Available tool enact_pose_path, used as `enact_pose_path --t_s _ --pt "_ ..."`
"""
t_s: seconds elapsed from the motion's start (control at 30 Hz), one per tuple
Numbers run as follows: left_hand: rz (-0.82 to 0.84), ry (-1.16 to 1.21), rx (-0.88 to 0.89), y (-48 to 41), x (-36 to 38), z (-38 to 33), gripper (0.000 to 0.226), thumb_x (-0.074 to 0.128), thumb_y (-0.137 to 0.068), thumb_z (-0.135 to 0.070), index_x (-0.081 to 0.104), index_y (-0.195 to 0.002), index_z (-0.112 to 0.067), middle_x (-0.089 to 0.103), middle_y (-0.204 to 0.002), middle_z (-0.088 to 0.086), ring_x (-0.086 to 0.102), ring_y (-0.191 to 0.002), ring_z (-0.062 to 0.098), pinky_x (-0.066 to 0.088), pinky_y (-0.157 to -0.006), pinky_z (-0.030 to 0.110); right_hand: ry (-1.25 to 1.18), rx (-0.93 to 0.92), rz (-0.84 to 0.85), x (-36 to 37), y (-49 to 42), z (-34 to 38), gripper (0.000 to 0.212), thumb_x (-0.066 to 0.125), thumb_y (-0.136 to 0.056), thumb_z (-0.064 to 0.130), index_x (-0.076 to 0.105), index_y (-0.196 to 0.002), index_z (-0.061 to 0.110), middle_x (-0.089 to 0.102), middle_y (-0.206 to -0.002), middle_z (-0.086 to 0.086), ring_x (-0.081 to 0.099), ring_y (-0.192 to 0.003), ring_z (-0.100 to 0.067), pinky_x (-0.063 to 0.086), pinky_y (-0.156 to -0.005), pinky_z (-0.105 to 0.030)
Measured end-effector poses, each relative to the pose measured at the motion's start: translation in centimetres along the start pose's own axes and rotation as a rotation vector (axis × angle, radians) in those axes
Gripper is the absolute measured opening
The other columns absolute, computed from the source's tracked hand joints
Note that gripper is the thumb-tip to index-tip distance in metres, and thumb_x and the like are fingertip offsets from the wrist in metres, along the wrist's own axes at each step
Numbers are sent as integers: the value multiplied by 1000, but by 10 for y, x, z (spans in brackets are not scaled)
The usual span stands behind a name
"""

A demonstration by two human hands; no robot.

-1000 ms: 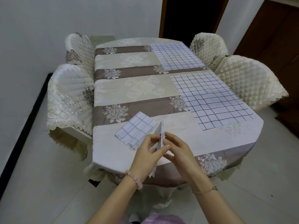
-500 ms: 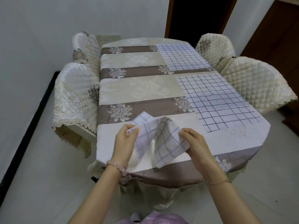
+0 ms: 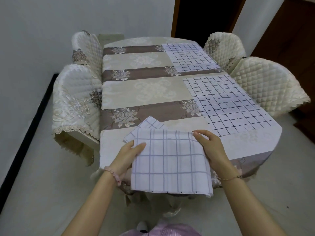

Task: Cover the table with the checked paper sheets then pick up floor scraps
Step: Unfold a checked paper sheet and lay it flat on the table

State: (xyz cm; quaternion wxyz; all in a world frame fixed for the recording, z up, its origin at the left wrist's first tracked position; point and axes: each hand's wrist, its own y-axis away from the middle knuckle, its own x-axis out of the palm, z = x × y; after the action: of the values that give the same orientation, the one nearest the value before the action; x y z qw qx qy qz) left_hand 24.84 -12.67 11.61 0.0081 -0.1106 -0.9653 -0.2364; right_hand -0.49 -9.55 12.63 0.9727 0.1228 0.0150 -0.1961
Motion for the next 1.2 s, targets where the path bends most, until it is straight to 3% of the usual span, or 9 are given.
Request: enact_pose_path --t_s 0.1,0.2,0.5,0.63,0.73,0.83,0.93,1.07,1.2 --pt "37 -108 -85 2 -3 25 15 58 -90 -13 63 -104 -13 73 -97 4 69 -77 11 57 -62 23 -12 92 -28 -2 -8 -18 7 62 -88 18 68 -92 16 68 -98 -7 63 -81 -16 54 -61 -19" --pt "-72 -121 -76 -4 -2 46 10 56 -90 -8 60 -100 -7 68 -91 4 64 -77 14 53 -57 18 -75 283 -11 -4 -12 -44 31 65 -85 30 64 -109 11 66 -108 -10 64 -95 -26 54 -81 -36" --pt "-324 -192 -83 -28 -18 80 14 54 -91 -12 57 -98 0 63 -103 18 60 -101 36 51 -89 47 40 511 210 -6 29 -89 27 56 -89 7 63 -115 3 71 -107 -15 69 -97 -28 58 -70 -32" --pt "-367 -296 -40 -27 -14 80 28 53 -91 -11 46 -117 -4 55 -113 14 54 -102 29 46 -84 38 84 475 224 -7 42 -88 23 53 -89 2 66 -108 -1 72 -104 -18 70 -92 -28 60 -77 -35" --pt "-479 -658 205 -17 -4 75 45 57 -88 -10 41 -130 -9 47 -127 9 47 -113 26 41 -96 36 78 438 220 -8 48 -85 20 55 -90 7 69 -104 2 73 -102 -15 70 -95 -28 58 -83 -39" --pt "-168 -773 359 2 20 70 37 57 -90 -20 51 -126 -16 52 -128 -2 47 -120 14 33 -100 20 26 433 212 -5 52 -79 18 57 -90 17 70 -100 10 72 -105 -14 68 -95 -24 53 -81 -37" --pt "114 -733 374 20 48 67 37 57 -88 -36 52 -124 -27 52 -127 -12 47 -119 3 36 -104 21 -125 426 252 3 57 -67 25 51 -94 23 70 -107 14 73 -106 -8 69 -100 -22 55 -83 -33" --pt "153 -696 391 32 68 64 50 61 -82 -46 48 -127 -27 49 -123 -18 46 -114 0 39 -98 17 -314 402 308 11 64 -51 29 46 -96 20 67 -114 11 72 -110 -9 69 -101 -22 59 -78 -30" --pt "99 -623 383 33 70 62 37 61 -83 -41 51 -116 -28 56 -118 -15 53 -108 2 46 -92 21 -330 383 290 18 67 -48 27 56 -91 15 64 -117 13 72 -110 -9 68 -103 -20 57 -81 -29"
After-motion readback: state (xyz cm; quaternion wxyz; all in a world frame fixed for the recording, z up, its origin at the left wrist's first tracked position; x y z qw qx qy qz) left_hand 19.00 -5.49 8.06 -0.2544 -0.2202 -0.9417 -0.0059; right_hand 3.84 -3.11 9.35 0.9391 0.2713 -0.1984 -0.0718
